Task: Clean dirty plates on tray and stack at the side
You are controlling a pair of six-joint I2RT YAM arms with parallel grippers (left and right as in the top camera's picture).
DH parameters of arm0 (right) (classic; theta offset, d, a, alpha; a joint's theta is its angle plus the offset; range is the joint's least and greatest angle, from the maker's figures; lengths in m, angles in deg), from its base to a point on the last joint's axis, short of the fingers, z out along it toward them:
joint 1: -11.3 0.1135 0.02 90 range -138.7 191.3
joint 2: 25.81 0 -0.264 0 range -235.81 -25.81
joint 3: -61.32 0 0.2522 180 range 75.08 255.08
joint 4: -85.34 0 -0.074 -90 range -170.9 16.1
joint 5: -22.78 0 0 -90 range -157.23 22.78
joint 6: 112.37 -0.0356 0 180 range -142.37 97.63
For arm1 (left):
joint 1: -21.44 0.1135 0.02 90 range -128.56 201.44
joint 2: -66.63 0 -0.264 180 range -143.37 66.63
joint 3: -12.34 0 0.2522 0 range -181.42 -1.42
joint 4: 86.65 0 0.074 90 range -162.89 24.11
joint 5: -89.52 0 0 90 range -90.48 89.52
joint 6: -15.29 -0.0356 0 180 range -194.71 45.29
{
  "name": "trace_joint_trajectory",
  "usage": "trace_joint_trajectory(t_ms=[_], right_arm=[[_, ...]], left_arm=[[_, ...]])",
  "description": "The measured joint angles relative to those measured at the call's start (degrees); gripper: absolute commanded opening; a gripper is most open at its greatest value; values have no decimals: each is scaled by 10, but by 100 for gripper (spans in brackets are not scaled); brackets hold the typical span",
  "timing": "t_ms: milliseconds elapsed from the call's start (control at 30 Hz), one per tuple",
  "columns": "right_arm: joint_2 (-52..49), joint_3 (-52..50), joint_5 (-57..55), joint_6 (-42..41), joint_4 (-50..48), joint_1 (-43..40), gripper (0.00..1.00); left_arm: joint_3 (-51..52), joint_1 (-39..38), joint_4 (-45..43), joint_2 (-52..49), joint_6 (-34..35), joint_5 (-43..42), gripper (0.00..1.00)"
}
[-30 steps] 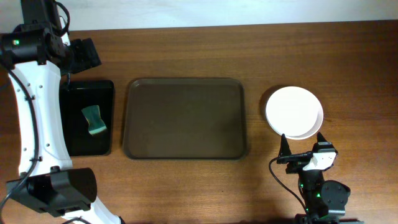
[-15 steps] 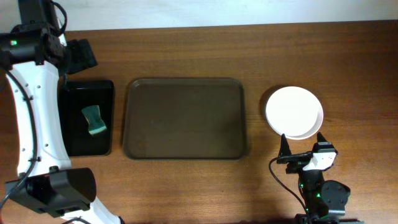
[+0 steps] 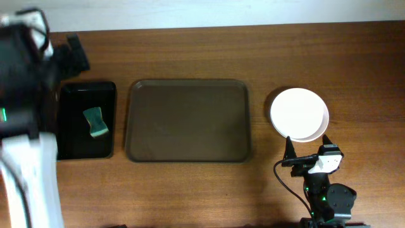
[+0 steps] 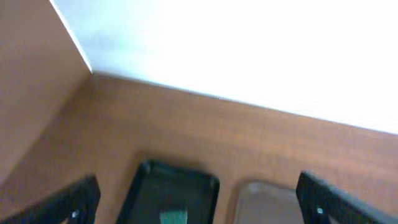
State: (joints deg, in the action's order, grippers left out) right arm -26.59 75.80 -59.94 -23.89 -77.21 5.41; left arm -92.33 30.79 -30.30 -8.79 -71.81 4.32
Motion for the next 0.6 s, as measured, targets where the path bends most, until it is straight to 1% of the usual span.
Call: trace_joint_trajectory(t_ms=[33, 100, 167, 200, 233, 267, 300, 367, 433, 533, 600], right_arm=[[0, 0, 0, 0, 0, 0, 98], [0, 0, 0, 0, 0, 0, 98], [0, 0, 0, 0, 0, 0, 98], [0, 0, 0, 0, 0, 0, 98], [1, 0, 0, 0, 0, 0, 98], [1, 0, 0, 0, 0, 0, 98], [0, 0, 0, 0, 0, 0, 98], [0, 0, 0, 0, 1, 0, 98], [0, 0, 0, 0, 0, 0, 98], [0, 0, 0, 0, 0, 0, 98], [0, 0, 0, 0, 0, 0, 98]], left_arm=[[35, 0, -13, 30, -4, 0, 99], [138, 0, -69, 108, -10, 0, 99], [213, 0, -89, 161, -15, 0, 99], [295, 0, -123, 218, -18, -2, 99], [333, 0, -135, 245, -19, -3, 99], [389, -3, -180, 282, -19, -3, 99], [423, -6, -195, 308, -19, -3, 99], [521, -16, -240, 391, -21, -4, 99], [601, -26, -287, 469, -25, -4, 99], [695, -38, -326, 570, -32, -4, 99], [735, -41, -342, 611, -37, -3, 99]])
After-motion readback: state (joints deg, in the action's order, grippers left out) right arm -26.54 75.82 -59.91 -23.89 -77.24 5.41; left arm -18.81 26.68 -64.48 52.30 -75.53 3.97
